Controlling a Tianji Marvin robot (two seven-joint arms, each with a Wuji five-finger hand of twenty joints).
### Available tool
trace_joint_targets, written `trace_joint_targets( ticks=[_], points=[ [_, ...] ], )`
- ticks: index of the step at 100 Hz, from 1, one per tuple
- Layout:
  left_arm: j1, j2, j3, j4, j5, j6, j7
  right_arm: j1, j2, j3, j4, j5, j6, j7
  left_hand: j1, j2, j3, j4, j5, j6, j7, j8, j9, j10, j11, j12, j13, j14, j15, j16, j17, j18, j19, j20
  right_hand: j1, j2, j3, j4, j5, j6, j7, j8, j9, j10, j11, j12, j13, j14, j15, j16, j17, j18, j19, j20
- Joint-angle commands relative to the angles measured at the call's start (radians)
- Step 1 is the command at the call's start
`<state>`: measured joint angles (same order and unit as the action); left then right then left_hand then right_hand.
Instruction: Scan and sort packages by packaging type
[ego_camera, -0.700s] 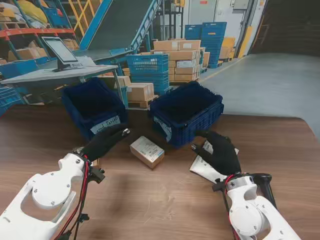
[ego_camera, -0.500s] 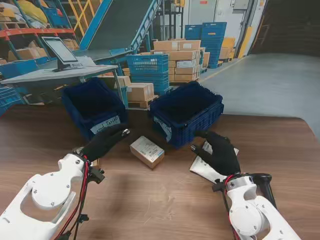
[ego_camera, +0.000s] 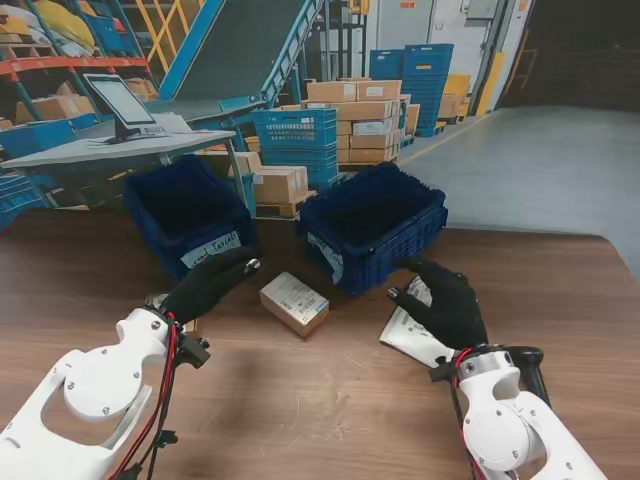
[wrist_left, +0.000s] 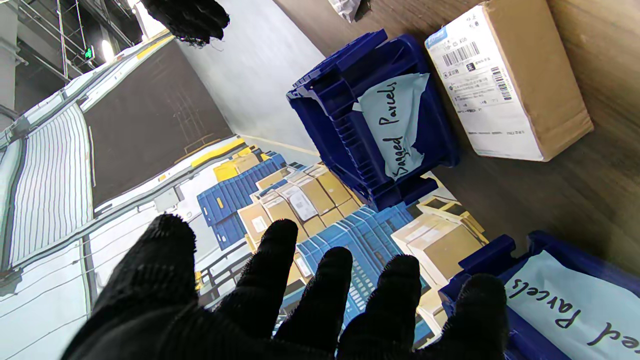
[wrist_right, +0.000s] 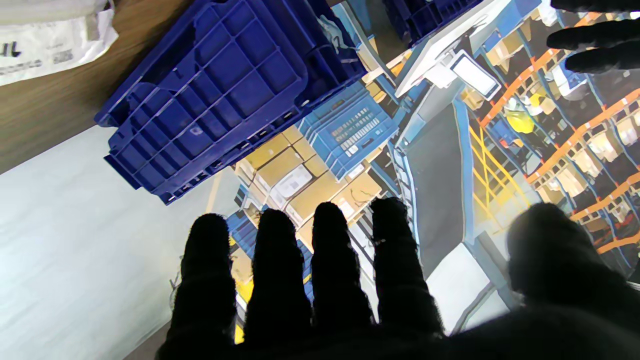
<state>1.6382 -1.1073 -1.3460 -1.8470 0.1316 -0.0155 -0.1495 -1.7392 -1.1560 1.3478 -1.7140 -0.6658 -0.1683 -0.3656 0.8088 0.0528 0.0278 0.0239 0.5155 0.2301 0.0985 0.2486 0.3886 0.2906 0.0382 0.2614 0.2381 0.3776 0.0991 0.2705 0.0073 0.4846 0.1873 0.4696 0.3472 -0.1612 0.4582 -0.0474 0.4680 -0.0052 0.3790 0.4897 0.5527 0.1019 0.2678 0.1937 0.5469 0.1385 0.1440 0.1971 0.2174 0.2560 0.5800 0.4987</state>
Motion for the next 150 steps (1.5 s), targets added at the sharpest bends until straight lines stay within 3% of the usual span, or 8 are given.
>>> trace_joint_targets(
  ticks=[1, 16, 31, 63, 104, 150],
  points=[
    [0.000, -0.004, 0.005, -0.007, -0.003, -0.002, -0.019, -0.006, 0.001, 0.011, -0.007, -0.004, 0.015, 0.028, -0.006, 0.034, -0.043, 0.000, 0.009, -0.031, 0.004, 0.010, -0.005, -0.013, -0.001, -0.009, -0.019, 0.002, -0.021, -0.001, 0.004, -0.009, -0.027, 0.012, 0.018, -0.001, -0.006, 0.053, -0.034, 0.005, -0.017, -0.001, -0.031, 0.016, 0.010, 0.009, -0.016, 0.000, -0.003, 0.019, -0.008, -0.007, -0.004, 0.012],
    [-0.001, -0.004, 0.007, -0.008, -0.002, -0.005, -0.020, 0.013, 0.012, 0.040, -0.004, -0.020, 0.042, 0.085, -0.006, 0.034, -0.043, 0.000, 0.009, -0.031, 0.004, 0.010, -0.004, -0.013, -0.001, -0.009, -0.018, 0.003, -0.021, -0.001, 0.004, -0.008, -0.027, 0.012, 0.010, -0.011, -0.002, 0.051, -0.054, 0.017, -0.030, -0.001, -0.058, 0.022, 0.012, 0.013, -0.039, 0.002, -0.009, 0.018, -0.020, -0.008, -0.008, 0.013],
    [-0.002, -0.003, 0.014, -0.010, 0.001, -0.011, -0.023, 0.064, 0.032, 0.069, 0.022, -0.020, 0.063, 0.205, -0.006, 0.034, -0.042, 0.001, 0.008, -0.031, 0.003, 0.010, -0.004, -0.012, -0.001, -0.008, -0.018, 0.003, -0.021, -0.001, 0.003, -0.007, -0.027, 0.012, -0.006, 0.000, 0.000, 0.048, -0.102, 0.031, -0.056, -0.003, -0.112, 0.028, 0.001, 0.013, -0.073, -0.001, -0.019, 0.016, -0.040, -0.013, -0.017, 0.014],
    [0.002, -0.002, 0.014, -0.017, 0.005, -0.023, -0.022, 0.254, 0.072, 0.043, 0.233, -0.079, 0.037, 0.354, -0.007, 0.034, -0.043, 0.001, 0.009, -0.031, 0.004, 0.010, -0.003, -0.012, -0.001, -0.008, -0.019, 0.003, -0.022, -0.001, 0.005, -0.008, -0.026, 0.011, -0.019, 0.000, 0.005, 0.046, -0.110, 0.033, -0.065, 0.010, -0.138, 0.028, 0.012, 0.020, -0.088, -0.005, -0.019, 0.017, -0.046, -0.017, -0.024, 0.020],
    [0.005, 0.000, 0.012, -0.020, 0.002, -0.027, -0.030, 0.454, 0.091, -0.097, 0.492, -0.108, -0.019, 0.389, -0.008, 0.035, -0.043, 0.001, 0.008, -0.031, 0.004, 0.010, -0.004, -0.014, -0.001, -0.008, -0.018, 0.002, -0.022, -0.001, 0.004, -0.009, -0.026, 0.011, -0.022, -0.016, 0.016, 0.046, -0.112, 0.033, -0.064, 0.025, -0.143, 0.020, 0.035, 0.024, -0.088, -0.014, -0.015, 0.015, -0.050, -0.023, -0.033, 0.022],
    [0.012, 0.003, 0.008, -0.029, 0.009, -0.035, -0.036, 0.576, 0.109, -0.206, 0.647, -0.106, -0.031, 0.468, -0.009, 0.035, -0.043, 0.001, 0.008, -0.033, 0.004, 0.011, -0.002, -0.016, -0.001, -0.008, -0.016, 0.001, -0.021, -0.001, 0.003, -0.009, -0.027, 0.010, -0.025, -0.025, 0.026, 0.045, -0.121, 0.034, -0.067, 0.033, -0.159, 0.018, 0.043, 0.023, -0.097, -0.018, -0.015, 0.013, -0.066, -0.027, -0.043, 0.024]
  ],
)
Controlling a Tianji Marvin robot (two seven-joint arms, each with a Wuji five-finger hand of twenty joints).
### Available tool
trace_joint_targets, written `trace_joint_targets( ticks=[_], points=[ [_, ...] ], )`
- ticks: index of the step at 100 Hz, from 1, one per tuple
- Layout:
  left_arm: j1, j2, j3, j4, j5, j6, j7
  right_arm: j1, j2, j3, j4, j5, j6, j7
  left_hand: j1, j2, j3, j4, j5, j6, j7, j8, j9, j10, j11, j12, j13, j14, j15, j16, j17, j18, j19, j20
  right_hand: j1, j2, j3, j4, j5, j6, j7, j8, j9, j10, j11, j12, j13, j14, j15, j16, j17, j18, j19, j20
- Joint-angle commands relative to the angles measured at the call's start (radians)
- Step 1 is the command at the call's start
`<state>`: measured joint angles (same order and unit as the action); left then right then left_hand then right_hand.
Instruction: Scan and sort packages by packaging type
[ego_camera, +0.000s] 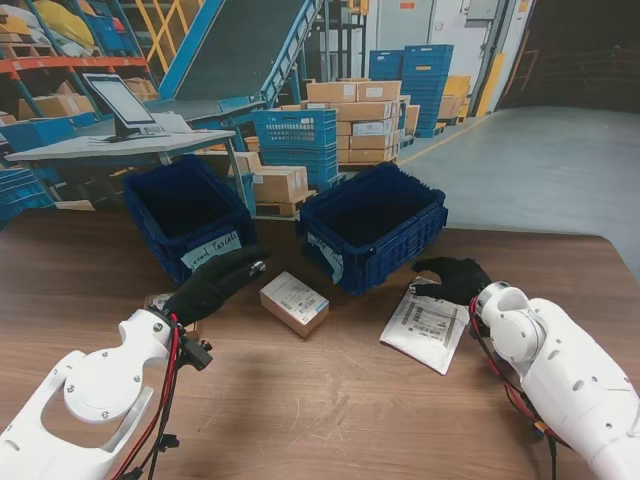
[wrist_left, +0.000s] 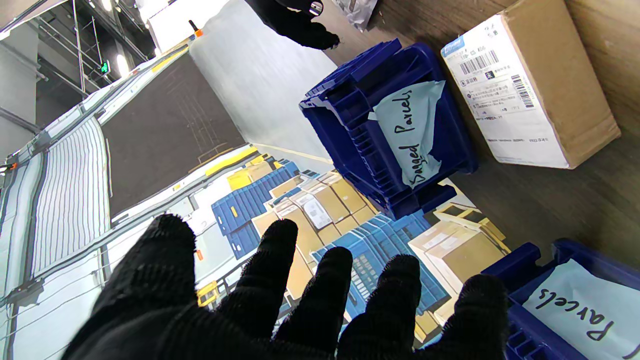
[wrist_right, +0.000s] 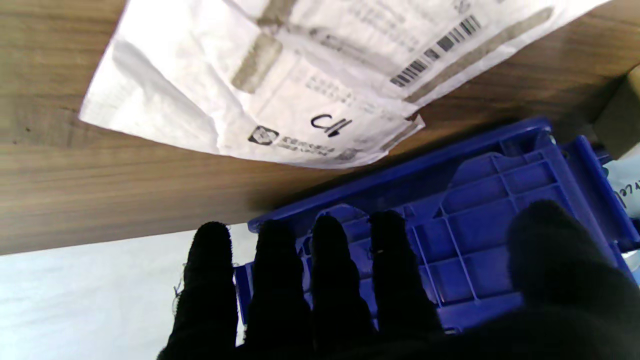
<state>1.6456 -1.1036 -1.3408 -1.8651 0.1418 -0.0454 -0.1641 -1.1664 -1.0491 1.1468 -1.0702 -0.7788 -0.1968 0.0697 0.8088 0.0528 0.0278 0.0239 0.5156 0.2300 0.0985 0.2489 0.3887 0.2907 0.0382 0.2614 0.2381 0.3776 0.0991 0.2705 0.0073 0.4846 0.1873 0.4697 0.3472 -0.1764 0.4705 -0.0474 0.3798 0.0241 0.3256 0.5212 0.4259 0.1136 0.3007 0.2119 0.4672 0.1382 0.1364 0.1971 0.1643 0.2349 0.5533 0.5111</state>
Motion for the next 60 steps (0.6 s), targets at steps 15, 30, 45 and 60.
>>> trace_joint_targets(
  ticks=[15, 30, 45, 60],
  points=[
    [0.004, 0.000, 0.004, -0.012, 0.000, -0.008, -0.022, 0.030, 0.018, -0.030, 0.019, -0.003, -0.004, 0.108, -0.009, 0.035, -0.043, 0.001, 0.008, -0.033, 0.004, 0.010, -0.003, -0.015, -0.001, -0.009, -0.016, 0.001, -0.021, -0.001, 0.004, -0.010, -0.026, 0.010, -0.026, -0.017, 0.014, 0.045, -0.037, 0.003, -0.017, 0.002, -0.043, 0.004, 0.003, 0.001, -0.028, -0.021, -0.012, 0.012, -0.022, -0.008, -0.021, 0.013],
    [0.004, 0.000, 0.005, -0.012, 0.000, -0.015, -0.023, 0.060, 0.022, -0.055, 0.061, -0.005, -0.013, 0.119, -0.010, 0.034, -0.043, 0.001, 0.008, -0.033, 0.005, 0.010, -0.002, -0.016, 0.000, -0.008, -0.014, 0.000, -0.020, -0.001, 0.005, -0.010, -0.026, 0.010, -0.022, -0.040, 0.020, 0.045, -0.041, 0.005, -0.020, 0.004, -0.043, 0.003, 0.003, 0.002, -0.029, -0.022, -0.013, 0.012, -0.022, -0.009, -0.024, 0.015],
    [0.004, 0.001, 0.005, -0.012, -0.001, -0.016, -0.026, 0.078, 0.022, -0.073, 0.088, 0.001, -0.011, 0.118, -0.010, 0.035, -0.042, 0.001, 0.007, -0.033, 0.004, 0.010, -0.003, -0.015, -0.001, -0.009, -0.016, 0.001, -0.021, -0.001, 0.005, -0.010, -0.026, 0.010, -0.011, -0.068, 0.030, 0.044, -0.042, 0.007, -0.021, 0.007, -0.044, 0.003, 0.006, 0.003, -0.028, -0.023, -0.013, 0.012, -0.021, -0.011, -0.025, 0.018],
    [0.003, 0.001, 0.005, -0.012, -0.004, -0.015, -0.027, 0.082, 0.025, -0.086, 0.090, 0.006, -0.013, 0.135, -0.011, 0.034, -0.043, 0.001, 0.009, -0.033, 0.005, 0.011, -0.003, -0.016, -0.001, -0.009, -0.016, 0.000, -0.021, -0.001, 0.005, -0.009, -0.025, 0.010, -0.003, -0.078, 0.037, 0.043, -0.035, 0.004, -0.018, 0.010, -0.043, 0.001, 0.010, 0.004, -0.018, -0.023, -0.009, 0.014, -0.011, -0.012, -0.022, 0.022]
  ],
)
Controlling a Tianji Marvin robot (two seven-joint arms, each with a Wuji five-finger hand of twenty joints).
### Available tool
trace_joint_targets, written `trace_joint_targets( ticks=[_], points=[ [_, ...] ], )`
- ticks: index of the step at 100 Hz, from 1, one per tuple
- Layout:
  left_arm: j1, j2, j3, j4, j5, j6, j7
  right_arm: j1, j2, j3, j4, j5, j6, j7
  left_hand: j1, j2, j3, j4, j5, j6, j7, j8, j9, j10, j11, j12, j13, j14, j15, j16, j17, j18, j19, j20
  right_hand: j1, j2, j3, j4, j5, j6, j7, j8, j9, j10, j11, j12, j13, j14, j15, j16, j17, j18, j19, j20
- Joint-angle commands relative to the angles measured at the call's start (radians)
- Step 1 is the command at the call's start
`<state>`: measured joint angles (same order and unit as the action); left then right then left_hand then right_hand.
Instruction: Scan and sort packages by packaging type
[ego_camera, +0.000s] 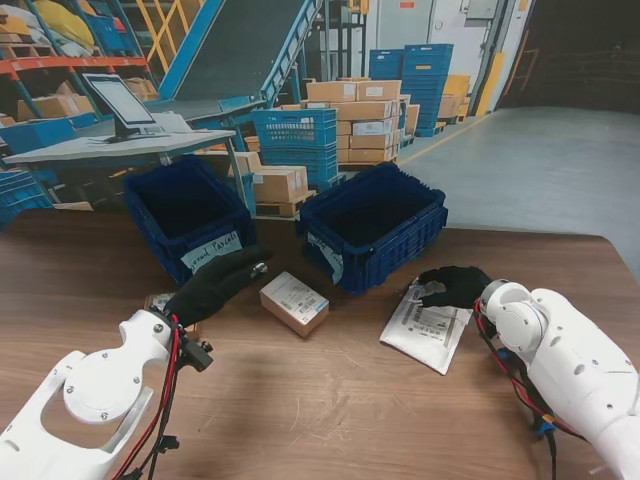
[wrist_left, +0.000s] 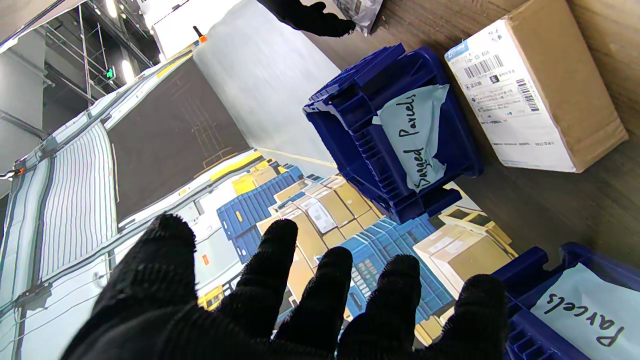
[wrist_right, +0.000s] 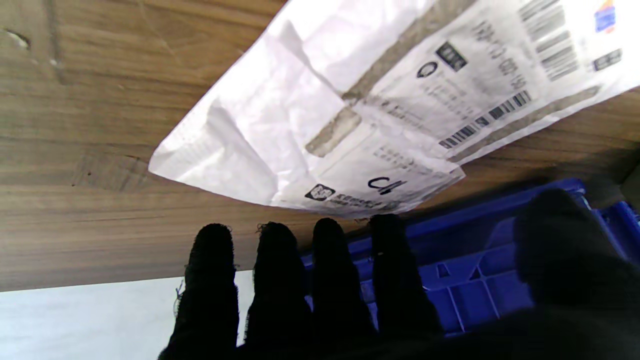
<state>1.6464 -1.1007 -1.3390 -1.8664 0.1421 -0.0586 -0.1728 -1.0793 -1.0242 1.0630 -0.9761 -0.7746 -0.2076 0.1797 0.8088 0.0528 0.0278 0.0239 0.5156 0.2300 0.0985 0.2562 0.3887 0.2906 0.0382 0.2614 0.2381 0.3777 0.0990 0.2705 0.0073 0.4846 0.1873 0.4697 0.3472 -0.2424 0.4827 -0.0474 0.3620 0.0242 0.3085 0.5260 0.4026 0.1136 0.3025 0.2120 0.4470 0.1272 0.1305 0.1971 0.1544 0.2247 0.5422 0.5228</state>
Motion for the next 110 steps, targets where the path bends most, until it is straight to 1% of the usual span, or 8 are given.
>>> trace_joint_targets(
  ticks=[1, 19, 33, 41, 60, 78, 97, 110],
  points=[
    [0.002, -0.002, 0.003, -0.010, -0.004, -0.002, -0.018, -0.006, 0.000, -0.002, -0.004, 0.004, -0.003, 0.027, -0.010, 0.034, -0.043, 0.001, 0.009, -0.034, 0.005, 0.003, -0.003, -0.015, -0.001, -0.009, -0.015, 0.000, -0.021, -0.001, 0.005, -0.009, -0.025, 0.010, -0.003, -0.012, 0.025, 0.043, -0.017, 0.005, 0.000, 0.005, -0.020, 0.002, 0.008, 0.004, 0.003, -0.011, -0.002, 0.015, 0.001, -0.002, -0.010, 0.011],
    [0.001, -0.002, 0.003, -0.009, -0.008, -0.006, -0.021, -0.028, 0.003, 0.015, -0.041, 0.046, -0.002, 0.095, -0.010, 0.034, -0.043, 0.001, 0.009, -0.034, 0.005, 0.003, -0.002, -0.016, -0.001, -0.009, -0.016, 0.000, -0.021, -0.001, 0.005, -0.010, -0.025, 0.010, -0.003, -0.001, 0.025, 0.042, -0.021, 0.003, -0.002, 0.006, -0.019, 0.000, 0.009, 0.003, 0.015, -0.009, 0.003, 0.017, 0.021, 0.005, 0.000, 0.018],
    [0.000, -0.001, 0.003, -0.009, -0.009, -0.007, -0.024, -0.059, 0.006, 0.048, -0.098, 0.075, 0.024, 0.156, -0.010, 0.034, -0.043, 0.001, 0.008, -0.033, 0.005, 0.003, -0.003, -0.015, -0.001, -0.009, -0.015, 0.000, -0.021, -0.001, 0.006, -0.011, -0.024, 0.010, -0.002, 0.007, 0.021, 0.041, -0.023, 0.004, -0.005, 0.006, -0.022, 0.004, 0.004, 0.001, 0.014, -0.002, 0.002, 0.017, 0.026, 0.014, 0.003, 0.019],
    [0.000, -0.001, 0.003, -0.009, -0.009, -0.009, -0.022, -0.076, 0.007, 0.065, -0.122, 0.082, 0.027, 0.168, -0.011, 0.034, -0.043, 0.001, 0.008, -0.033, 0.004, 0.003, -0.003, -0.015, -0.001, -0.009, -0.015, 0.000, -0.021, -0.001, 0.006, -0.010, -0.024, 0.010, 0.000, 0.008, 0.019, 0.041, -0.022, 0.004, -0.005, 0.007, -0.020, 0.003, 0.003, 0.000, 0.011, -0.003, 0.000, 0.017, 0.025, 0.011, 0.002, 0.019],
    [-0.001, -0.001, 0.004, -0.017, -0.008, -0.004, -0.023, -0.110, 0.009, 0.106, -0.184, 0.019, 0.033, 0.146, -0.011, 0.034, -0.043, 0.001, 0.009, -0.034, 0.005, 0.004, -0.003, -0.015, -0.001, -0.009, -0.014, -0.001, -0.020, -0.001, 0.006, -0.010, -0.023, 0.010, 0.006, -0.002, 0.017, 0.042, -0.021, 0.006, -0.006, 0.008, -0.014, 0.001, 0.005, 0.001, 0.014, -0.007, 0.001, 0.017, 0.021, 0.005, -0.001, 0.019],
    [-0.001, -0.002, 0.005, -0.023, -0.006, -0.004, -0.020, -0.131, 0.005, 0.134, -0.228, -0.069, 0.064, 0.083, -0.011, 0.035, -0.043, 0.001, 0.008, -0.035, 0.004, 0.003, -0.003, -0.016, -0.001, -0.009, -0.015, 0.000, -0.021, -0.001, 0.006, -0.010, -0.022, 0.010, 0.014, -0.037, 0.022, 0.043, -0.032, 0.025, -0.012, 0.008, -0.011, 0.004, 0.011, 0.004, 0.011, -0.007, 0.000, 0.017, 0.019, 0.003, -0.001, 0.020],
    [0.003, -0.001, 0.003, -0.028, -0.003, -0.007, -0.020, -0.108, 0.015, 0.103, -0.220, -0.148, 0.089, 0.097, -0.012, 0.034, -0.043, 0.001, 0.009, -0.034, 0.005, 0.004, -0.002, -0.016, -0.001, -0.009, -0.013, 0.000, -0.020, -0.001, 0.006, -0.010, -0.022, 0.009, -0.007, -0.073, 0.046, 0.038, -0.085, 0.077, -0.049, 0.012, -0.071, 0.019, 0.026, 0.020, -0.016, -0.011, -0.006, 0.015, 0.001, 0.000, -0.009, 0.022],
    [0.006, -0.001, 0.001, -0.032, 0.001, -0.008, -0.019, -0.085, 0.018, 0.063, -0.185, -0.160, 0.098, 0.096, -0.013, 0.034, -0.043, 0.001, 0.009, -0.035, 0.005, 0.004, -0.003, -0.016, -0.001, -0.009, -0.013, 0.000, -0.020, -0.001, 0.006, -0.009, -0.022, 0.009, -0.011, -0.078, 0.049, 0.036, -0.089, 0.089, -0.057, 0.016, -0.078, 0.025, 0.029, 0.021, -0.021, -0.011, -0.007, 0.015, 0.000, -0.001, -0.010, 0.024]
  ],
)
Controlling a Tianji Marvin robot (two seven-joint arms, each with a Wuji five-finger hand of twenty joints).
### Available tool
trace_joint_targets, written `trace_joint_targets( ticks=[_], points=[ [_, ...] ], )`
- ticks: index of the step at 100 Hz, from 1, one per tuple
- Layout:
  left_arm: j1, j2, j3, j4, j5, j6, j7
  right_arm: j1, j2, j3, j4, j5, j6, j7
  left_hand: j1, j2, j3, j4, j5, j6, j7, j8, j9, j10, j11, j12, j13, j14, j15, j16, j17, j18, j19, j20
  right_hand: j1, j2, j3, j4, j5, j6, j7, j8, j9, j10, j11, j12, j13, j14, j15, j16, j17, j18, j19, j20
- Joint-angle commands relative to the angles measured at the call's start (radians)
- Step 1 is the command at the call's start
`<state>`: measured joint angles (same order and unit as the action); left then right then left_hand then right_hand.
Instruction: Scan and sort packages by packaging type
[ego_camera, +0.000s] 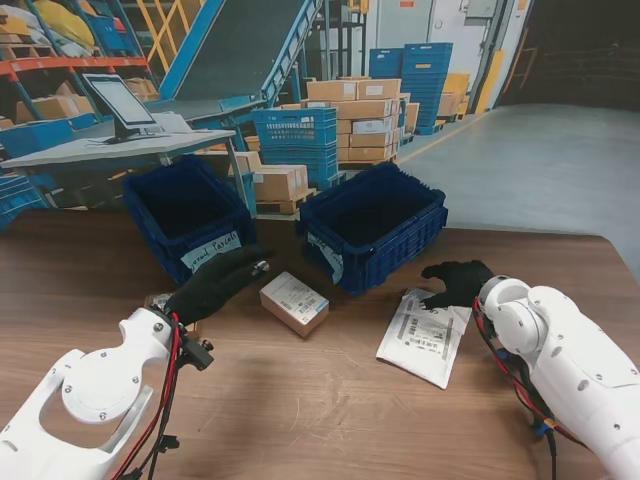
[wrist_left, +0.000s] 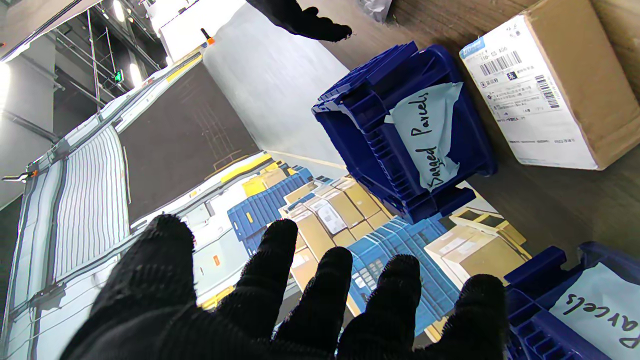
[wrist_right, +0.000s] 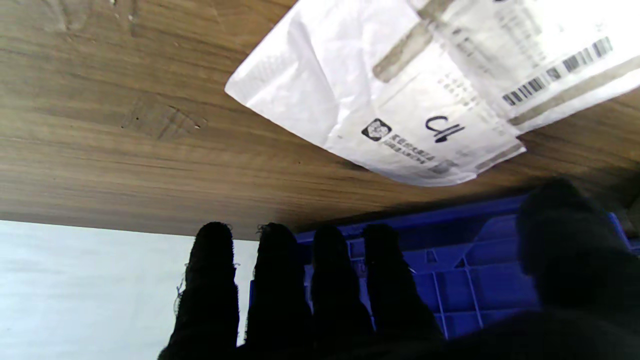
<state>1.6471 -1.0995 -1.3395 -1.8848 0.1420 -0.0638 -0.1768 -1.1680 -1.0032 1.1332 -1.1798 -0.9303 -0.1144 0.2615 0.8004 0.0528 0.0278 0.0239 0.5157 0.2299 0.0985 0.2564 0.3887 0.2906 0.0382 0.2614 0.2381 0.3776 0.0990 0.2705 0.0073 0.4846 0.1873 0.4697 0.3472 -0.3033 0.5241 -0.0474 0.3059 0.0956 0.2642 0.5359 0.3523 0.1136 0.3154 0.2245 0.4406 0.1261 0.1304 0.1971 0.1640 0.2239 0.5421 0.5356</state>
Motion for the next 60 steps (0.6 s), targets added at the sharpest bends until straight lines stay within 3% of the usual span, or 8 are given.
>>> trace_joint_targets(
  ticks=[1, 42, 52, 60],
  points=[
    [0.005, -0.002, 0.001, -0.014, 0.001, -0.003, -0.015, 0.005, -0.003, -0.011, 0.021, -0.005, 0.004, 0.015, -0.005, 0.034, -0.043, 0.001, 0.009, -0.035, 0.005, 0.004, -0.003, -0.016, -0.001, -0.009, -0.014, -0.002, -0.021, -0.001, 0.006, -0.009, -0.022, 0.009, -0.012, -0.016, 0.008, 0.036, -0.033, 0.018, -0.013, 0.007, -0.029, 0.025, 0.016, 0.009, -0.014, -0.010, -0.007, 0.015, -0.010, -0.001, -0.010, 0.011],
    [0.008, -0.001, 0.001, -0.019, 0.005, -0.012, -0.017, 0.050, 0.014, -0.089, 0.076, -0.008, -0.006, 0.091, -0.007, 0.032, -0.043, 0.001, 0.008, -0.036, 0.005, 0.004, -0.003, -0.016, -0.001, -0.009, -0.014, -0.002, -0.021, -0.002, 0.005, -0.011, -0.022, 0.008, -0.011, -0.034, 0.016, 0.034, -0.001, 0.035, -0.021, 0.024, -0.011, 0.039, 0.036, 0.018, 0.010, -0.008, 0.009, 0.022, -0.008, -0.002, -0.012, 0.014],
    [0.008, 0.000, 0.001, -0.019, 0.004, -0.015, -0.019, 0.050, 0.018, -0.101, 0.070, -0.020, -0.009, 0.105, -0.007, 0.031, -0.043, 0.002, 0.008, -0.036, 0.006, 0.005, -0.003, -0.016, -0.001, -0.009, -0.015, -0.004, -0.022, -0.002, 0.005, -0.010, -0.022, 0.008, -0.004, -0.065, 0.031, 0.032, 0.025, 0.030, -0.001, 0.063, 0.000, 0.053, 0.143, 0.111, 0.056, -0.010, 0.076, 0.084, 0.011, -0.009, 0.014, 0.029],
    [0.009, 0.001, 0.000, -0.020, 0.004, -0.018, -0.024, 0.058, 0.020, -0.120, 0.075, -0.038, -0.012, 0.106, -0.009, 0.032, -0.043, 0.002, 0.008, -0.036, 0.005, 0.005, -0.004, -0.018, -0.001, -0.009, -0.016, -0.005, -0.022, -0.002, 0.005, -0.012, -0.022, 0.007, 0.012, -0.090, 0.039, 0.032, 0.040, -0.003, 0.053, 0.129, -0.014, 0.032, 0.248, 0.220, 0.085, -0.027, 0.170, 0.175, 0.038, -0.021, 0.061, 0.056]
  ],
)
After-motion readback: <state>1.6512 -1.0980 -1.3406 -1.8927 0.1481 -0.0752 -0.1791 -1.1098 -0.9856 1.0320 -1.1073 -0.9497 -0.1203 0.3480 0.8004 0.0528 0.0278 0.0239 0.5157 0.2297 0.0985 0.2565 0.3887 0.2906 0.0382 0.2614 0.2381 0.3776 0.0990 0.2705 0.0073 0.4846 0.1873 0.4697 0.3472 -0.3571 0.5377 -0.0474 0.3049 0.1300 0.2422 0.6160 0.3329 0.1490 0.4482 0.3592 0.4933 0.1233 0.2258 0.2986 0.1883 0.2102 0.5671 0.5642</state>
